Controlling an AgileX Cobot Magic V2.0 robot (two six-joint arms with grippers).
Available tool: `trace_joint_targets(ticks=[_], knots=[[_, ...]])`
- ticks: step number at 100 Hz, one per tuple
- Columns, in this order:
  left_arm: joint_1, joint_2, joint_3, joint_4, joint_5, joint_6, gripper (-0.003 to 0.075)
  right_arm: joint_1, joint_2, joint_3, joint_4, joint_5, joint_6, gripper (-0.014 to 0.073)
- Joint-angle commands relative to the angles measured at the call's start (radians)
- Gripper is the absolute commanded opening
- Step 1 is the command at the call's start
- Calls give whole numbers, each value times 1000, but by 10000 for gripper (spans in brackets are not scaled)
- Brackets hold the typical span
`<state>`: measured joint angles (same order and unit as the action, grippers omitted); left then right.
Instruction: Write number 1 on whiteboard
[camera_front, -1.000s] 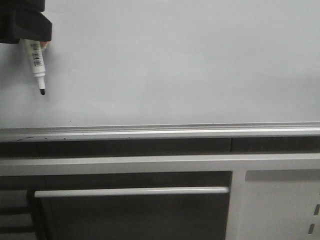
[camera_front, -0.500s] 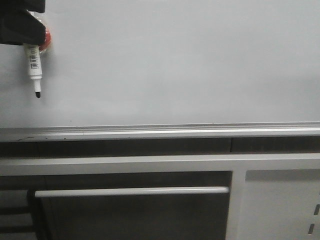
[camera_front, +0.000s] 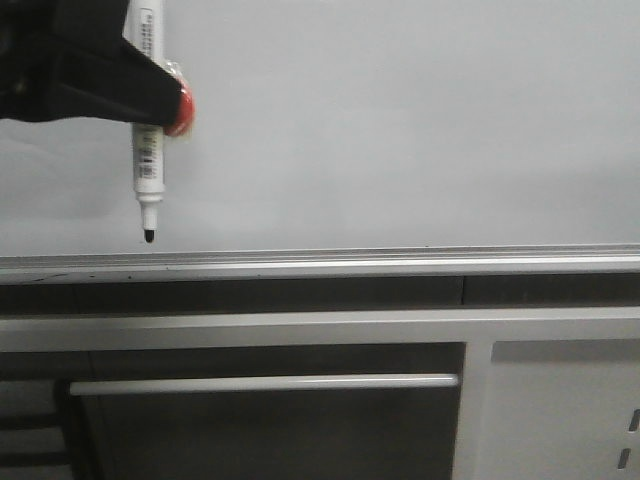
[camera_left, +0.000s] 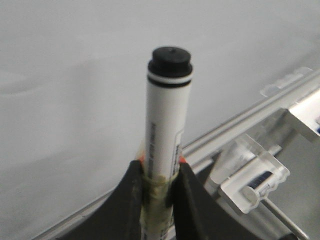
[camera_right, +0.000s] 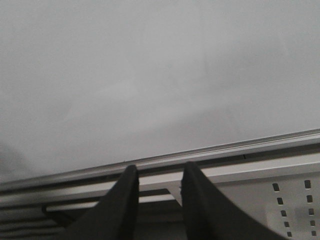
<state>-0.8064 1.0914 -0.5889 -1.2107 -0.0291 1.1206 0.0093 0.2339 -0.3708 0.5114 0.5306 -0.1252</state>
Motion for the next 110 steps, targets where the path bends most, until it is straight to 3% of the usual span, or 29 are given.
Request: trace_joint_targets(ticks=[1, 33, 49, 74, 110], knots=[[-3, -16, -33, 52, 71, -1, -20, 0, 27, -82, 33, 30, -78, 187], [-3, -11, -116, 132, 293, 37, -20, 0, 198, -199, 459, 303, -545, 187], [-3, 13, -151, 158, 416, 62, -20, 15, 314, -263, 615, 435, -712, 187], [-4, 83, -234, 255, 583, 75, -20, 84, 496, -433, 594, 594, -759, 188], [-4, 183, -408, 367, 774, 71, -20, 151, 714, -646, 481, 689, -757, 188]])
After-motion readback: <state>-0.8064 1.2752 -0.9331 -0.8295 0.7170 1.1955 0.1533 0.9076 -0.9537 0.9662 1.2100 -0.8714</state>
